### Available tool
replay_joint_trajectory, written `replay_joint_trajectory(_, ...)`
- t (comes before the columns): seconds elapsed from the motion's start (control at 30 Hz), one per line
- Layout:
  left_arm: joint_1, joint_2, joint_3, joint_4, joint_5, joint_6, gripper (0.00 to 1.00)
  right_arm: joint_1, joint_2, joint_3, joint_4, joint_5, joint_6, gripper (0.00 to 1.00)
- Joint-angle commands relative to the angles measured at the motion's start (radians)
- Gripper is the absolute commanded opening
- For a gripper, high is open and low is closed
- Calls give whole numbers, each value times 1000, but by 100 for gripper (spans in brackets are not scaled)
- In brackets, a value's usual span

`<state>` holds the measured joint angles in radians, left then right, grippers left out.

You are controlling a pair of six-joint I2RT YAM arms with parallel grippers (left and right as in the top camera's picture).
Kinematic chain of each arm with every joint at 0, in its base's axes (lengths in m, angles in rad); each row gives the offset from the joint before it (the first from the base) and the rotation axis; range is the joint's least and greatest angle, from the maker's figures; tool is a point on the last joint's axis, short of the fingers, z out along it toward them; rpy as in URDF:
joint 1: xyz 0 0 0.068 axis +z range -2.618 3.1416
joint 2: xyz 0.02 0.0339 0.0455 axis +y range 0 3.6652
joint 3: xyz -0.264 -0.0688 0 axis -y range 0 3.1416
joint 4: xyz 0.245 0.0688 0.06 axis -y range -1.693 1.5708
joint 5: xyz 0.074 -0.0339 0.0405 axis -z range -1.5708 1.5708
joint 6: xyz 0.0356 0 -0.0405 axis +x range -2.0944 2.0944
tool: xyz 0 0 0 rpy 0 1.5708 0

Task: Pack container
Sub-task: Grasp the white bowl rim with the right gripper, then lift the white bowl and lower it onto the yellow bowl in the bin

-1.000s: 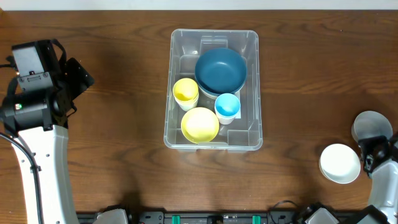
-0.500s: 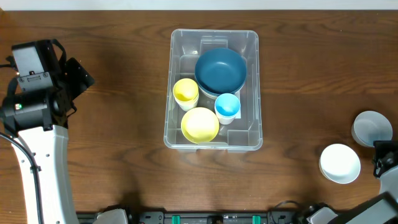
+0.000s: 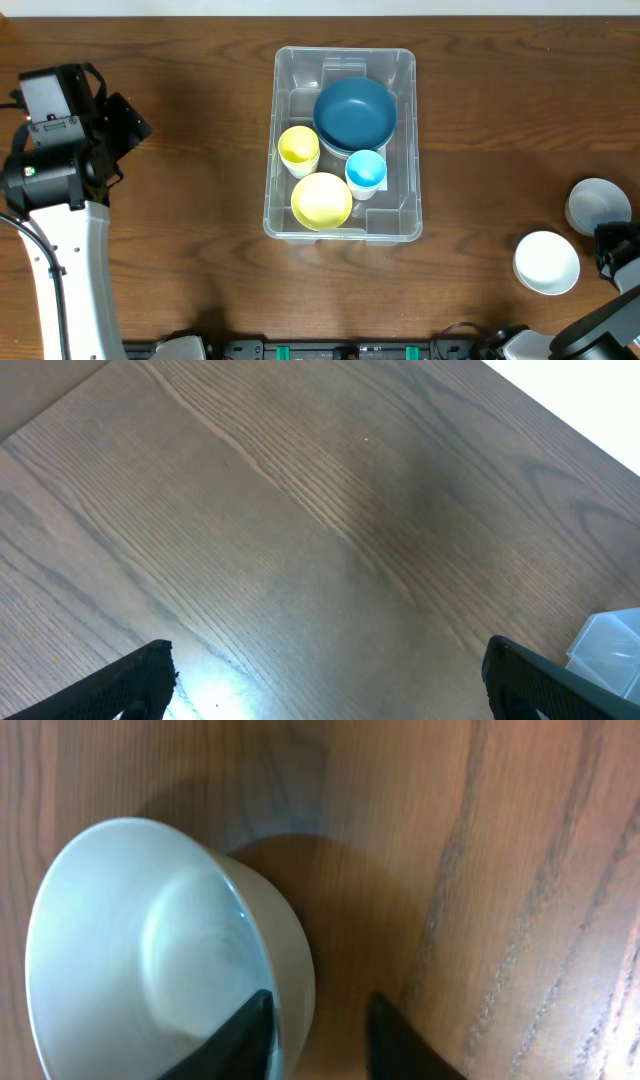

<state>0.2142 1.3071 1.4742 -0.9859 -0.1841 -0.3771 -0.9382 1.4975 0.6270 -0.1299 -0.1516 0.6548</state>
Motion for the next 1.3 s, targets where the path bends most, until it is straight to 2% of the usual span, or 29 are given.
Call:
replay_joint_trajectory(0.0,5,6,11,-1,-11,-1,98,-8,8,-4,3,-22,-8,17)
replay_joint_trajectory(0.07,5,6,11,-1,-11,-1,98,-3,8,-4,9,-58,-25,11)
replay_joint_trajectory(0.33,5,6,11,-1,-11,-1,98,59,-1,19,29,-131,-82,1)
replay_joint_trajectory(0.53,4,6,11,-1,-11,-1,98,160,-62,98,198,-521,-164,1)
replay_joint_trajectory(0.7,5,6,11,-1,-11,-1,98,321,-81,217,445,-803,-172,1)
replay_joint_trajectory(0.8,5,6,11,-1,-11,-1,98,442,-81,329,489,-902,-204,1)
replay_joint_trajectory(1.03,5,6,11,-1,-11,-1,98,727,-81,529,483,-900,-263,1)
replay_joint_trajectory(1.1,5,6,11,-1,-11,-1,98,823,-81,566,457,-849,-275,1)
replay_joint_trajectory(1.27,5,6,11,-1,-11,-1,98,990,-81,576,373,-741,-364,1)
